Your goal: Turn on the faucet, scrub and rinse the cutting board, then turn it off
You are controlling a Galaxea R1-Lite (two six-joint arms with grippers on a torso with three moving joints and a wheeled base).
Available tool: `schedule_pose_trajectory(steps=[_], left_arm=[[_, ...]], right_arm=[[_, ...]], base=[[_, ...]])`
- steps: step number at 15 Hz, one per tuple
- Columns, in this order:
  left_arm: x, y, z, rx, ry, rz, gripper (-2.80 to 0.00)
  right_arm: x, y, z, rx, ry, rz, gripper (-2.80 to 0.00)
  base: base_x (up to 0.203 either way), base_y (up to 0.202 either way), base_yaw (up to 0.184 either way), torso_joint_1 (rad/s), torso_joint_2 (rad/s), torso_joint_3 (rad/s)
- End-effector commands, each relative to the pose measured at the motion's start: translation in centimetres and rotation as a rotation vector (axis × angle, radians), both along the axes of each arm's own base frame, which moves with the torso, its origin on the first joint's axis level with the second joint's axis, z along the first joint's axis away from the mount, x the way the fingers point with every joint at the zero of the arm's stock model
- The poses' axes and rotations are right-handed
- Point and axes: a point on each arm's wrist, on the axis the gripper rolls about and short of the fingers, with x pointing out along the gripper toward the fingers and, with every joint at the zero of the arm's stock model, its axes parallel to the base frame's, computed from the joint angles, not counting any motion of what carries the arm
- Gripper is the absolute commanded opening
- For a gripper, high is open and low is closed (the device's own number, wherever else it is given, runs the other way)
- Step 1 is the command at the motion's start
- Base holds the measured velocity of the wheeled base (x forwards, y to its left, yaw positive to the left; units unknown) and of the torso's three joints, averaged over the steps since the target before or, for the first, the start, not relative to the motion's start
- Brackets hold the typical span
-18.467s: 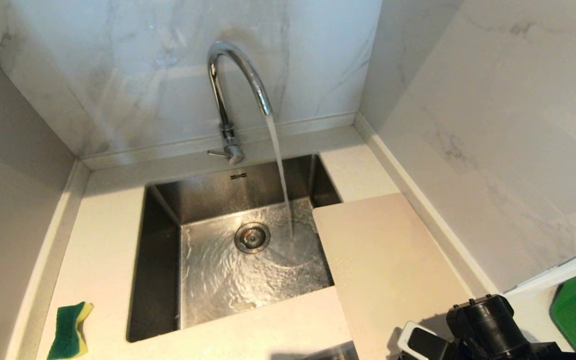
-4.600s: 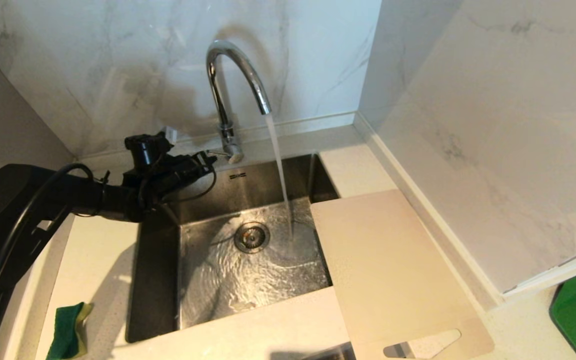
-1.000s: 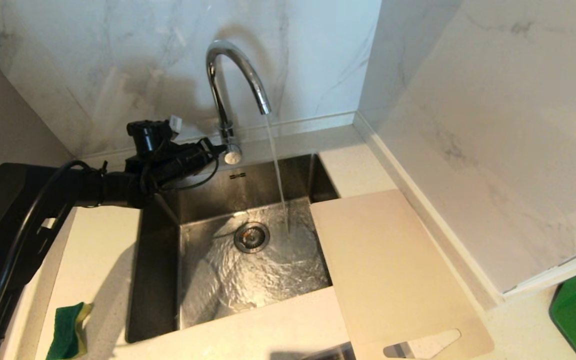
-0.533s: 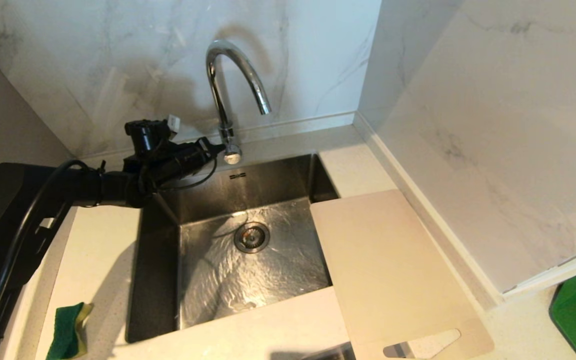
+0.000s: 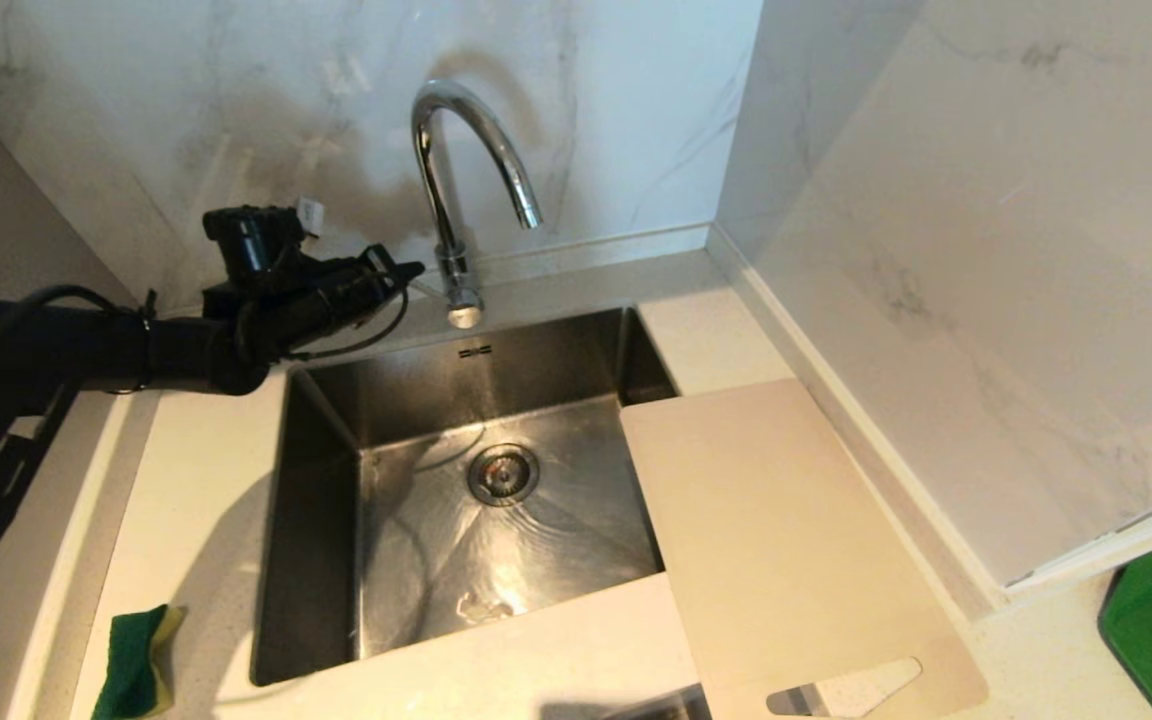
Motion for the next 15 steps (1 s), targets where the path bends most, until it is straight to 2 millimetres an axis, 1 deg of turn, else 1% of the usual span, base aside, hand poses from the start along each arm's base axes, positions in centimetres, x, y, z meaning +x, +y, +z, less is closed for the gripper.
schedule_pose_trajectory(steps=[1,2,4,5,6,7,9,11,13,15], left_arm=[[-4.3,0.7,5.0,0.039,-0.094,-0.002,-2.80],[-6.0,1.0,6.0,0.073,-0.113,0.003,-2.80],[-10.7,1.7,8.8,0.113,-0.146,0.017,-2.80],[-13.1,2.2,9.6,0.128,-0.145,0.021,-2.80],[-15.6,2.8,9.9,0.156,-0.133,0.026,-2.80],[-18.1,3.6,9.6,0.205,-0.116,0.042,-2.80],[-22.8,5.8,9.3,0.330,-0.114,0.114,-2.80],[-27.6,7.6,9.4,0.426,-0.139,0.199,-2.80],[-32.4,8.9,9.2,0.505,-0.159,0.286,-2.80],[-37.0,9.5,8.2,0.551,-0.158,0.341,-2.80]], right_arm=[[0.0,0.0,0.0,-0.001,0.000,0.001,-2.80],[0.0,0.0,0.0,-0.001,-0.003,0.001,-2.80],[0.0,0.0,0.0,-0.001,-0.001,0.001,-2.80],[0.0,0.0,0.0,-0.001,-0.002,0.001,-2.80],[0.0,0.0,0.0,-0.001,-0.001,0.001,-2.80],[0.0,0.0,0.0,-0.001,-0.003,0.001,-2.80],[0.0,0.0,0.0,-0.001,-0.003,0.001,-2.80],[0.0,0.0,0.0,-0.001,-0.003,0.001,-2.80],[0.0,0.0,0.0,-0.001,0.000,0.001,-2.80],[0.0,0.0,0.0,-0.001,-0.002,0.001,-2.80]], base=[[0.000,0.000,0.000,0.000,0.00,0.000],[0.000,0.000,0.000,0.000,0.00,0.000],[0.000,0.000,0.000,0.000,0.00,0.000],[0.000,0.000,0.000,0.000,0.00,0.000],[0.000,0.000,0.000,0.000,0.00,0.000],[0.000,0.000,0.000,0.000,0.00,0.000],[0.000,0.000,0.000,0.000,0.00,0.000],[0.000,0.000,0.000,0.000,0.00,0.000],[0.000,0.000,0.000,0.000,0.00,0.000],[0.000,0.000,0.000,0.000,0.00,0.000]])
